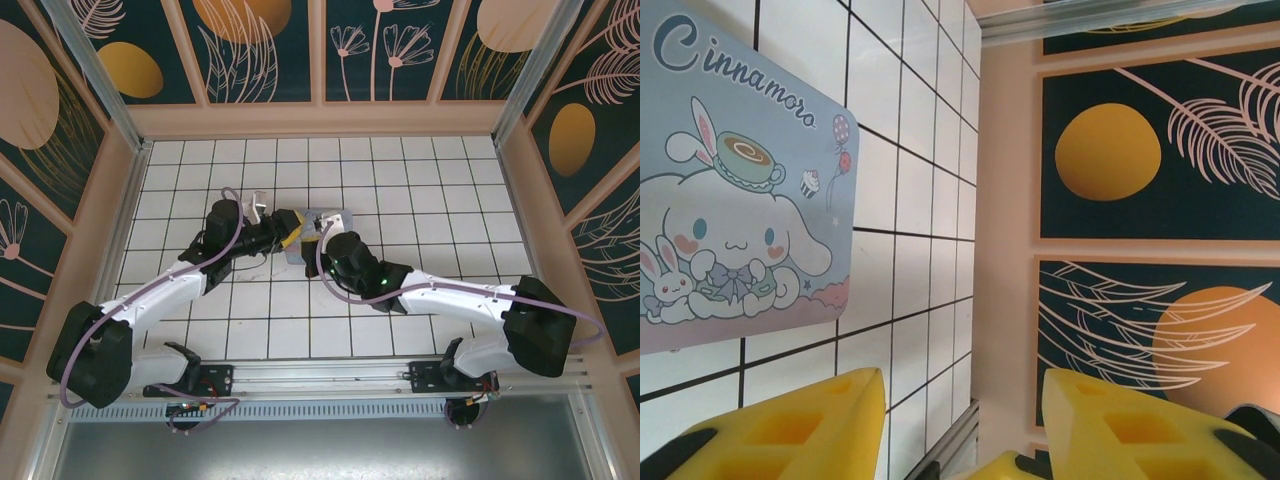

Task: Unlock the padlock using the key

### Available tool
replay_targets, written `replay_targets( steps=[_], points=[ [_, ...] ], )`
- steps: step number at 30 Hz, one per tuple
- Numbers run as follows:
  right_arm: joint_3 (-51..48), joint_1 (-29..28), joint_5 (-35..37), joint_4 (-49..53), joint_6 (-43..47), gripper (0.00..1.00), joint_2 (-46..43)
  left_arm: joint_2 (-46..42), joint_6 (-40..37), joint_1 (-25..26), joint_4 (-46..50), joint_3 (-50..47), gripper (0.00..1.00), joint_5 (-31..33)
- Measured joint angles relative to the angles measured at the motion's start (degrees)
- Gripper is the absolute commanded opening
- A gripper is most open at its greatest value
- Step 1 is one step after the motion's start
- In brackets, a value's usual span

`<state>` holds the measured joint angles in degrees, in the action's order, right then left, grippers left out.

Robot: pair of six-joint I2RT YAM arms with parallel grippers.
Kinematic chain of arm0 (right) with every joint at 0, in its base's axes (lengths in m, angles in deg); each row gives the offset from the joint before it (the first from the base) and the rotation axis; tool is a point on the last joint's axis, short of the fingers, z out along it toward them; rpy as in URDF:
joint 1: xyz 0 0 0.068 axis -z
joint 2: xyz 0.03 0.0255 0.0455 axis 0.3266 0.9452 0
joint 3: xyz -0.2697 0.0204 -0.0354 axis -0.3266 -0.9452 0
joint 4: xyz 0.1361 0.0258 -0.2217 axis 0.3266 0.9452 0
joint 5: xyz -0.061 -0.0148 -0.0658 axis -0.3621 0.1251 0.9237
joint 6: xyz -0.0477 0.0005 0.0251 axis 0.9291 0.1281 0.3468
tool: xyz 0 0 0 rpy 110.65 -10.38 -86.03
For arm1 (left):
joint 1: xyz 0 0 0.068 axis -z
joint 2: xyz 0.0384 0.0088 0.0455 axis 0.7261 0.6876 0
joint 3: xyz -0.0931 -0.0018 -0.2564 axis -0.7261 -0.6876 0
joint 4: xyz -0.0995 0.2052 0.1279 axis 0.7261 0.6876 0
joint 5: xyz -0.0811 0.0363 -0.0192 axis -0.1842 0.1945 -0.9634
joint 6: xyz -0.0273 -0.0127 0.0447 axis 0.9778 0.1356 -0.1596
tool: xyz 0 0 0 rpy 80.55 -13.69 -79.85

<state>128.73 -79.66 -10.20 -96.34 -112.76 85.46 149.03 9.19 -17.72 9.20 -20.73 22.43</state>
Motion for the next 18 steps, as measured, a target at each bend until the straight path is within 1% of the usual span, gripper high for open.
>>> replay_targets(
  steps=[3, 7, 14, 18],
  points=[
    [0.0, 0.2, 0.0, 0.0, 0.0, 0.0, 0.0, 0.2, 0.0, 0.1, 0.0, 0.0, 0.46, 0.0],
    [0.0, 0.3, 0.0, 0.0, 0.0, 0.0, 0.1, 0.3, 0.0, 0.2, 0.0, 0.0, 0.41, 0.0],
    [0.8, 0.3, 0.0, 0.3, 0.0, 0.0, 0.6, 0.9, 0.0, 0.8, -0.4, 0.0, 0.38, 0.0],
    [0.9, 0.3, 0.1, 0.4, 0.0, 0.0, 0.8, 1.1, 0.0, 0.9, -0.5, 0.0, 0.32, 0.0]
  ],
)
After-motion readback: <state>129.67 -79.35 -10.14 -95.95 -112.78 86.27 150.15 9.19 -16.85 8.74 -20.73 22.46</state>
